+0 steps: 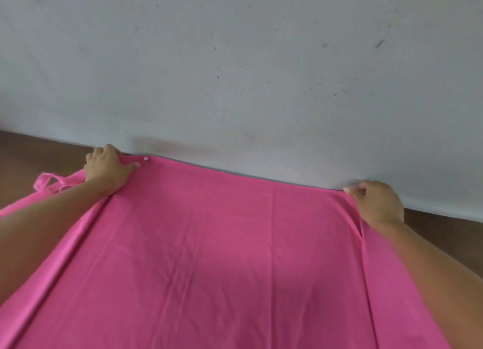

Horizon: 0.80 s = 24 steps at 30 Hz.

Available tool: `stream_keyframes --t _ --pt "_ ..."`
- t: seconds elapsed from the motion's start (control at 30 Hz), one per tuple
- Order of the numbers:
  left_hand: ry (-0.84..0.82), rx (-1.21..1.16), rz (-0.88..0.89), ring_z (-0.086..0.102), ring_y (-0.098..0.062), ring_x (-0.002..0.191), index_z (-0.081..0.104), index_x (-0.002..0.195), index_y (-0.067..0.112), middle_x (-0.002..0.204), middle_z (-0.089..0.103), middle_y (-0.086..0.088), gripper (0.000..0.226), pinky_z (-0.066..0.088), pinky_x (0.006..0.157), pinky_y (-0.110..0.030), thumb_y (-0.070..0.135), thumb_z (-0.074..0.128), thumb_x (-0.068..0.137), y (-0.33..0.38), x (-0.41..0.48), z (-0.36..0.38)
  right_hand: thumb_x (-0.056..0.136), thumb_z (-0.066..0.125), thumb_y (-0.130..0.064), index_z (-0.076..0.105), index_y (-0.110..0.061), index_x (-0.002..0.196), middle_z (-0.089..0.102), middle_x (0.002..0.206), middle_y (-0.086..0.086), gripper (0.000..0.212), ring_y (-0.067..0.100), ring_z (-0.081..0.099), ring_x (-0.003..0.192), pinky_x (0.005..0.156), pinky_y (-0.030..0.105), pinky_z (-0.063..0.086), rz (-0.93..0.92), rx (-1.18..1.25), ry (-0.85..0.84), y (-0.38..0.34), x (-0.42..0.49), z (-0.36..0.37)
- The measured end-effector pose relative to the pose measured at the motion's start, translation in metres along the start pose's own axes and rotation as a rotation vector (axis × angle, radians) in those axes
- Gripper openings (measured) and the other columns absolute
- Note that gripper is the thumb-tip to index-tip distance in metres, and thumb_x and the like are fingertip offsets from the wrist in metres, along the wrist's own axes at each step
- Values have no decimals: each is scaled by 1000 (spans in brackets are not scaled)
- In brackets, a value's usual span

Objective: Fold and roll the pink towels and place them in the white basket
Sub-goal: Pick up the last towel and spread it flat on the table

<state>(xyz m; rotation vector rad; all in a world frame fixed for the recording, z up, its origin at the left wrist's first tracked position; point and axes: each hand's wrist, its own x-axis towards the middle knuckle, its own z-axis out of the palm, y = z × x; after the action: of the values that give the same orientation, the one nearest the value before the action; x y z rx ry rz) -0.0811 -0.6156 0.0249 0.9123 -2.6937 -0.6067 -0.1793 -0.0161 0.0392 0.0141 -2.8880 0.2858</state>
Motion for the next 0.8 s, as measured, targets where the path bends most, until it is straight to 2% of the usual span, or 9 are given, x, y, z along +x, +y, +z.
stream_keyframes --t 0.13,0.23,0.4,0.57,0.7,0.8 --pt "-63 11 48 49 -42 121 63 111 7 124 57 -23 42 43 101 -54 37 78 86 -6 -56 -22 95 55 -51 70 -16 88 67 90 4 39 28 60 86 75 40 51 -109 120 -62 -19 -28 -13" --pt "-71 9 89 48 -37 123 64 110 12 128 55 -15 34 41 101 -54 35 76 88 -15 -99 -35 93 52 -57 70 -22 89 66 89 -5 40 20 61 89 79 40 51 -232 204 -82 -42 -58 -18" --pt "-70 59 169 47 -34 123 62 112 16 126 55 -9 34 38 103 -52 35 76 87 -41 -168 -53 94 54 -54 70 -23 100 65 100 -12 35 11 57 99 87 31 43 -356 298 -149 -78 -114 -22" --pt "-65 46 160 47 -35 124 61 112 15 127 55 -9 35 40 100 -54 34 76 87 -69 -235 -66 97 52 -52 69 -23 103 65 103 -10 34 13 57 102 89 33 46 -460 330 -226 -105 -167 -20" --pt "-58 29 147 49 -32 118 59 115 15 124 54 -7 38 42 96 -50 35 75 87 -93 -289 -74 98 54 -49 69 -24 107 64 108 -11 30 11 56 107 92 30 45 -532 356 -253 -124 -209 -18" --pt "-64 30 112 51 -29 115 57 119 16 124 55 -3 46 42 99 -45 48 63 87 -116 -331 -83 98 55 -45 68 -24 112 62 112 -13 28 9 54 112 95 26 40 -588 394 -286 -144 -240 -16"
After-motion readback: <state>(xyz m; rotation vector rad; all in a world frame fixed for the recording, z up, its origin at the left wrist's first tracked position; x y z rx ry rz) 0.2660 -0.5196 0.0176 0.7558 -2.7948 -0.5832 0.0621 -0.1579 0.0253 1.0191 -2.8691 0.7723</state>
